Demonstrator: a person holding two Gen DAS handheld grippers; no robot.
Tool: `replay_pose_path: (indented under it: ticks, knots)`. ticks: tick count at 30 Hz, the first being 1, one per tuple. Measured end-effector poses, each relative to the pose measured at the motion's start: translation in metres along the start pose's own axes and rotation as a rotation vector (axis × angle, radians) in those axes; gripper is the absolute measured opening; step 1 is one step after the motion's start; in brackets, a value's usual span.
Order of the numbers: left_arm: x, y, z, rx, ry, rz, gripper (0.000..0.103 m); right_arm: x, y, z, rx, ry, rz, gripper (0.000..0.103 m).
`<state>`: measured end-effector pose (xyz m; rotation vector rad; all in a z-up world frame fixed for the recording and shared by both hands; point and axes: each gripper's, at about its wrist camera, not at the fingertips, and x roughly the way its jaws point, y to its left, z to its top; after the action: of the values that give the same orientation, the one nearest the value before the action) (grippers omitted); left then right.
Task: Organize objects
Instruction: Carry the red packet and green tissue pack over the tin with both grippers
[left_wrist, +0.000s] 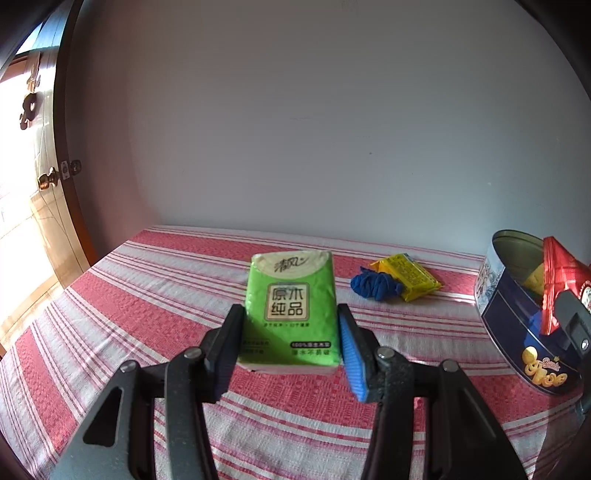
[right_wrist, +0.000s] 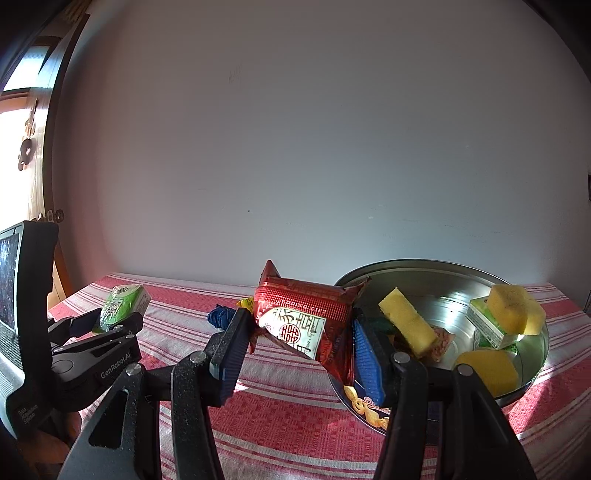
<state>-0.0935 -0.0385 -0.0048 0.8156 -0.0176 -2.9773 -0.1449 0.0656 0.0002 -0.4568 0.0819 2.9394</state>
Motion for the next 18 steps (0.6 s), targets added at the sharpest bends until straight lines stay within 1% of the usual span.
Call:
replay_pose_path:
  ticks: [3, 7, 11, 12, 18]
  knots:
    - [-0.002, -0.005, -0.002, 0.002, 0.005, -0.018, 0.049, -0.016, -0.014, -0.010, -0.004, -0.003, -0.003, 0.056]
    - [-0.006, -0.013, -0.005, 0.005, 0.008, -0.042, 0.049, -0.019, -0.017, -0.010, -0.017, -0.008, -0.009, 0.056]
    - [-0.009, -0.022, -0.007, 0.013, 0.006, -0.062, 0.049, -0.017, -0.028, -0.011, -0.025, -0.010, -0.017, 0.056]
    - [-0.010, -0.025, -0.007, 0.015, 0.008, -0.068, 0.049, -0.022, -0.027, -0.017, -0.025, -0.011, -0.020, 0.056]
    - [-0.013, -0.040, -0.008, 0.018, 0.009, -0.099, 0.049, -0.026, -0.043, -0.016, -0.033, -0.017, -0.040, 0.056]
